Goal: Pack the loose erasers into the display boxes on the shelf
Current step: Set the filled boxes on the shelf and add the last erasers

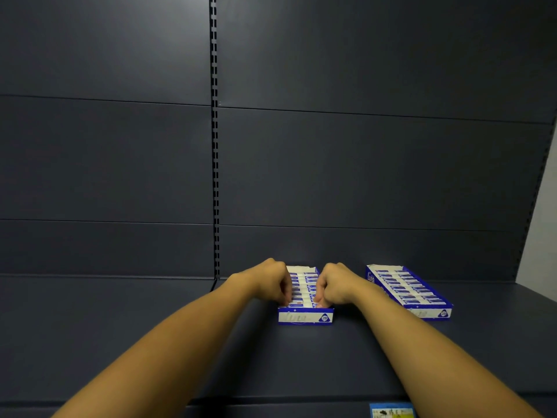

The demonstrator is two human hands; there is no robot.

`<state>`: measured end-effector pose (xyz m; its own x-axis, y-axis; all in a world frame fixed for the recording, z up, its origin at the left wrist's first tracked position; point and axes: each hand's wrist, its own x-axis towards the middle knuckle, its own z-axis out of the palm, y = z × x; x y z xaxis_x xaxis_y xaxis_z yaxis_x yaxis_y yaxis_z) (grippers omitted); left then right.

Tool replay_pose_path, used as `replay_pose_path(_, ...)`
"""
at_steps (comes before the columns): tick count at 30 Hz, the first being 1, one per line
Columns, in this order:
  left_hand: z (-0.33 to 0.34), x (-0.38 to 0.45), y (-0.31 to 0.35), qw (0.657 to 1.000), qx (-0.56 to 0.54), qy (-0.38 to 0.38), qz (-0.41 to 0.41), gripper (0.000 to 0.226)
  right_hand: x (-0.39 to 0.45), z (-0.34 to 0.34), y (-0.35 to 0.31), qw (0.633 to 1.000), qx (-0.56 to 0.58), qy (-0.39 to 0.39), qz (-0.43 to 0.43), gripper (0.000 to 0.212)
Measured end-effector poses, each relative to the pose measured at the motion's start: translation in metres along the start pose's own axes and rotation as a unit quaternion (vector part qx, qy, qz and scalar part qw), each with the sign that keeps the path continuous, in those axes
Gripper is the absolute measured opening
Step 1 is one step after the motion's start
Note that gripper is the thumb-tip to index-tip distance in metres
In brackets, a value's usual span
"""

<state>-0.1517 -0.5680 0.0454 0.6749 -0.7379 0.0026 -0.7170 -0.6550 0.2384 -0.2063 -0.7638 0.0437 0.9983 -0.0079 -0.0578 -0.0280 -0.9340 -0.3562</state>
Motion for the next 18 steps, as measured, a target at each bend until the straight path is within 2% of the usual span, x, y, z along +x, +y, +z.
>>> replay_pose_path(6, 0.002, 0.000, -0.004, 1.000, -0.015, 0.008, -0.005, 0.008, 0.001, 0.001, -0.002, 1.000, -0.003, 0.001, 0.005, 0.012)
replay_pose_path(11, -0.001, 0.001, -0.015, 0.997, -0.022, 0.071, -0.030, 0.013, -0.005, -0.007, 0.003, 1.000, -0.009, 0.002, -0.017, 0.013)
replay_pose_path(15, -0.009, 0.000, -0.026, 0.990, 0.013, 0.132, -0.055, 0.016, -0.022, -0.040, 0.011, 0.995, 0.000, 0.090, -0.035, 0.008)
replay_pose_path(18, -0.010, -0.001, -0.035, 0.986, 0.036, 0.139, -0.086, 0.016, -0.048, -0.082, 0.009, 0.983, 0.025, 0.174, -0.058, 0.009)
